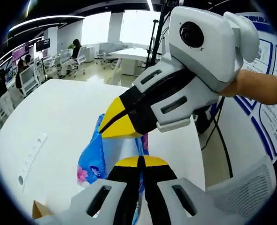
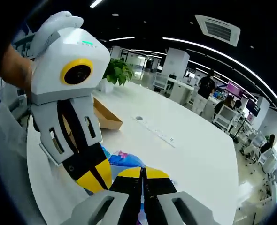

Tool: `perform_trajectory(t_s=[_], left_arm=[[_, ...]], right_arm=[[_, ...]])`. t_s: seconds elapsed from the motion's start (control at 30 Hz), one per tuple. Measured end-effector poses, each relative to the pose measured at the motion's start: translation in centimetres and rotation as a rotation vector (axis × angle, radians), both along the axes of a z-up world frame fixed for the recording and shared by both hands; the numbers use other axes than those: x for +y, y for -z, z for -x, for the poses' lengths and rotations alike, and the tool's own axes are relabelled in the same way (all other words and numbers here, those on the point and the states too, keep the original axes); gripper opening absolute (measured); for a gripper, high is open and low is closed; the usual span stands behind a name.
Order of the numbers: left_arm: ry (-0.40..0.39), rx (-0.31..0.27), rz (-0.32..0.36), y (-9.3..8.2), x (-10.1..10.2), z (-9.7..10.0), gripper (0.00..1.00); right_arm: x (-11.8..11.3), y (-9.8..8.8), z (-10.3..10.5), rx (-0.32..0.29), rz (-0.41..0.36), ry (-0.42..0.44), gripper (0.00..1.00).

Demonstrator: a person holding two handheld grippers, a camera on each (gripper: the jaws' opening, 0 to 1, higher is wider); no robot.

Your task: Operate the shoe box by opening the lid, removing the specified soft item, and placing it in the target area until the item is outside and the box remains undamaged.

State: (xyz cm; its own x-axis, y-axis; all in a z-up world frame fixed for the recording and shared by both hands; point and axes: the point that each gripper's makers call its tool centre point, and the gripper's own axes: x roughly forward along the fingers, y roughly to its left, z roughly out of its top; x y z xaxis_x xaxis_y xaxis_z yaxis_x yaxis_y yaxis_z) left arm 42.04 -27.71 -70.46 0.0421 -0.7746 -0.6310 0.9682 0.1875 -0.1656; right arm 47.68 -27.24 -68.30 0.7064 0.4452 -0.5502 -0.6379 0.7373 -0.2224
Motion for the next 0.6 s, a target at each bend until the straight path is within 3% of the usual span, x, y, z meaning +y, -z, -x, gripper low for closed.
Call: perform_trajectory(t_s=[0.6], left_arm=[[0.041, 0.016, 0.006, 2.1, -3.6, -0.1, 0.0]], right_arm=[[-3.7, 2.6, -0.4, 0.055, 0.02, 0.056, 0.0]])
